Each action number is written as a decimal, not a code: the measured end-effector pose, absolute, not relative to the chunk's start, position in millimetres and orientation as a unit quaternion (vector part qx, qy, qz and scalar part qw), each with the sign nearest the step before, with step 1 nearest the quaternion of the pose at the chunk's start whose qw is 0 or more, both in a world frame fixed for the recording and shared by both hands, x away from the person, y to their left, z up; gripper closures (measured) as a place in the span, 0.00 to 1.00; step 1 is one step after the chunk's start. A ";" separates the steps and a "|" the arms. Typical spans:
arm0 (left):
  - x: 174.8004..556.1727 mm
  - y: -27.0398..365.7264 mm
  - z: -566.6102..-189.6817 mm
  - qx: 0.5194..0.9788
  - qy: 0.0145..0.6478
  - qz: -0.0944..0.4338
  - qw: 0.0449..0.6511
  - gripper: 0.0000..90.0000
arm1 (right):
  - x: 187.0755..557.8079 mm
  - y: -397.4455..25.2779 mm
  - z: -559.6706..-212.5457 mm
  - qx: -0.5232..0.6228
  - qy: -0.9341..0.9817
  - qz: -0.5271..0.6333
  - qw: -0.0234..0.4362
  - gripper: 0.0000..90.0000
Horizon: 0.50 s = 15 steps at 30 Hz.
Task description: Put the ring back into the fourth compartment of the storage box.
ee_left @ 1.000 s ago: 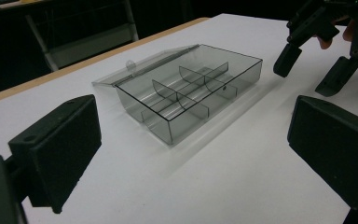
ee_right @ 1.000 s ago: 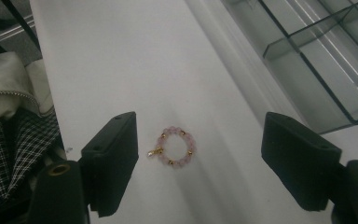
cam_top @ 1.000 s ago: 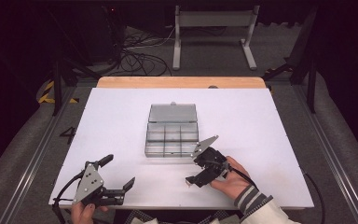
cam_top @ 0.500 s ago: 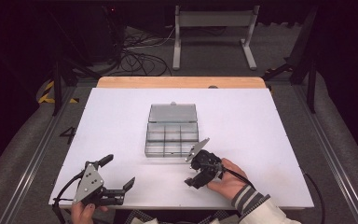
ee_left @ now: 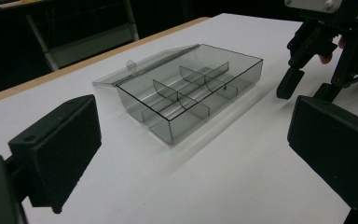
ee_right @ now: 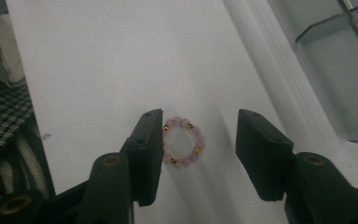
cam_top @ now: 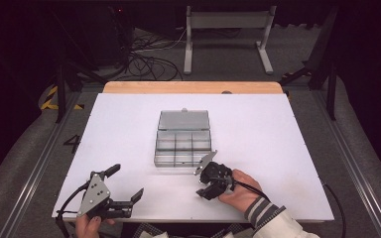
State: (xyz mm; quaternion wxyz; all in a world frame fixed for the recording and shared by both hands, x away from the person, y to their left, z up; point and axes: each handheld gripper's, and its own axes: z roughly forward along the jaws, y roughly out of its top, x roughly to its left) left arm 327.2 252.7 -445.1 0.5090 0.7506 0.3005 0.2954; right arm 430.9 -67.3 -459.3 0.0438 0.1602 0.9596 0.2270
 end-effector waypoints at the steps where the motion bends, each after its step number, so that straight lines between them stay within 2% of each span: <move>1: 327.2 252.9 -444.9 0.752 0.300 0.295 0.508 0.03 | 430.1 -66.7 -459.4 0.157 0.961 0.223 0.049 0.63; 3: 327.1 252.3 -445.3 0.750 0.302 0.294 0.510 0.03 | 428.8 -66.0 -460.2 0.153 0.961 0.221 0.059 0.69; 15: 327.3 252.0 -445.4 0.750 0.303 0.294 0.509 0.04 | 427.0 -63.6 -462.5 0.148 0.965 0.210 0.060 0.92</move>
